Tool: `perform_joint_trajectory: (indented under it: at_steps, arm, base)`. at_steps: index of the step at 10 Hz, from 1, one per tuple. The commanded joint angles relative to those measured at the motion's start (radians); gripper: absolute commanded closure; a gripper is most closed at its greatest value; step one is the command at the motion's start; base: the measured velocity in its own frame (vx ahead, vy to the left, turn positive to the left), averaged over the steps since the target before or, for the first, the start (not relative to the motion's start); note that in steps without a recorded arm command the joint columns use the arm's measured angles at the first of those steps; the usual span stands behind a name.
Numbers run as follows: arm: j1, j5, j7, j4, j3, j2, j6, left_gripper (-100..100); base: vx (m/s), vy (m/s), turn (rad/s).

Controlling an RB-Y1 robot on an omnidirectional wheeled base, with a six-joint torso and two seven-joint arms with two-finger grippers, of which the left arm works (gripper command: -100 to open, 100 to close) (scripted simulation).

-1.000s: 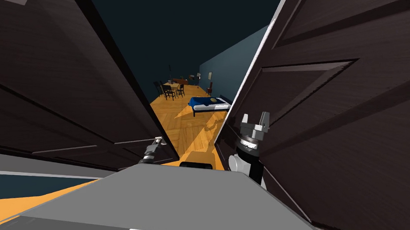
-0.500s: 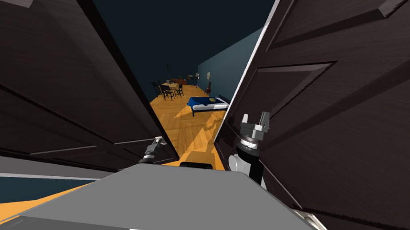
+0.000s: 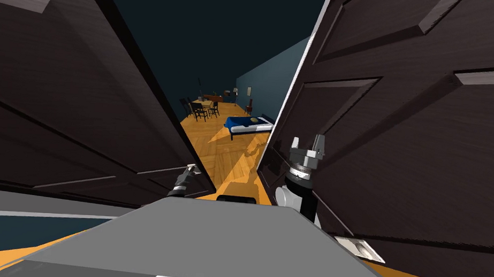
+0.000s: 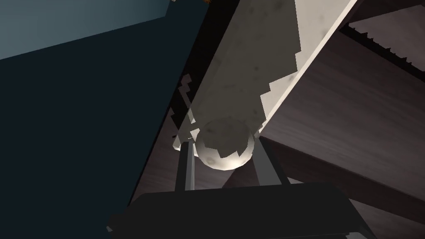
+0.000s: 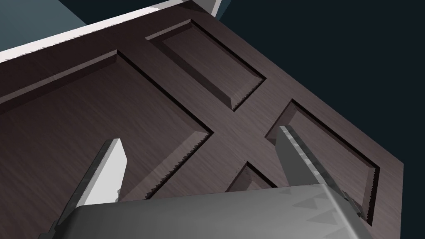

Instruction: Pull the door open

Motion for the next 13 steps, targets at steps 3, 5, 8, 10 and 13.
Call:
perform_joint_trajectory:
  at_steps: [3,5,8,10,13]
  arm:
    - [-0.004,0.029,0.102,0.001,-0.006,0.003,0.011,100]
    - [-0.006,0.039,0.148,0.001,-0.01,0.003,0.016,100]
    - [-0.01,0.061,0.225,0.002,-0.017,0.004,0.025,100]
    - [-0.012,0.071,0.271,0.002,-0.02,0.004,0.029,100]
    - [-0.016,0.09,0.347,0.003,-0.027,0.005,0.038,100]
  base:
    - [-0.056,0.014,-0.059]
    - [-0.04,0.005,-0.039]
    - [-0.05,0.013,-0.058]
    - [-0.038,0.009,-0.04]
    - [-0.048,0.011,-0.05]
